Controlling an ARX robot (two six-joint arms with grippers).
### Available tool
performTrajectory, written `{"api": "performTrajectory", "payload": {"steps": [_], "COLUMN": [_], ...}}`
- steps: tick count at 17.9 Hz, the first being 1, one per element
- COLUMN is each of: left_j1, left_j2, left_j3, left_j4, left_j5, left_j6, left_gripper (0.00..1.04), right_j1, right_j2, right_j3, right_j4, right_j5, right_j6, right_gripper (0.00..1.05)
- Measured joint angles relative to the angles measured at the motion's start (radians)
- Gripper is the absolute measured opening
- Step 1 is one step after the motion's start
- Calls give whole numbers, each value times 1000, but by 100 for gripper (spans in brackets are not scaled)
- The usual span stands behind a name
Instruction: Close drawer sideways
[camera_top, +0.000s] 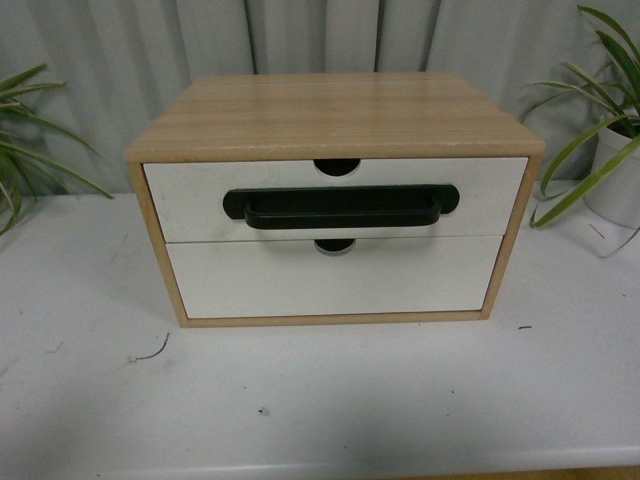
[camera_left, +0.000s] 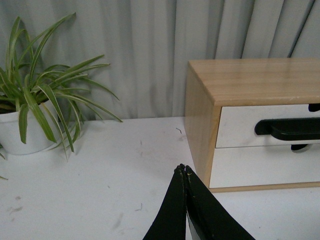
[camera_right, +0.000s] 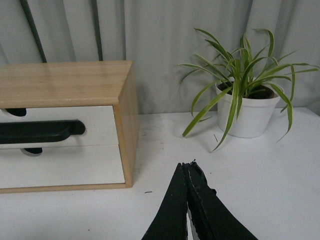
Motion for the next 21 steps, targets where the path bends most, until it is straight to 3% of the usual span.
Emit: {"api": "performTrajectory", "payload": {"steps": [10,11,12,21], "left_j1": [0,0,0,0], "left_j2": [-152,-206,-293,-314], "left_j3": [0,2,1,1], "left_j4": [-154,-242,-339,-328], "left_j5": [0,-1,-1,0], "left_j6": [0,0,2,3], "left_gripper": [2,2,2,2], "right_j1": [0,0,0,0], "right_j2": [-160,-181,-277,-331], "right_j3": [0,0,1,1], "right_j4": [-158,-192,-332,-339], "right_j5": [0,0,1,1], "right_j6": [0,0,0,-2], "right_gripper": [2,2,2,2]}}
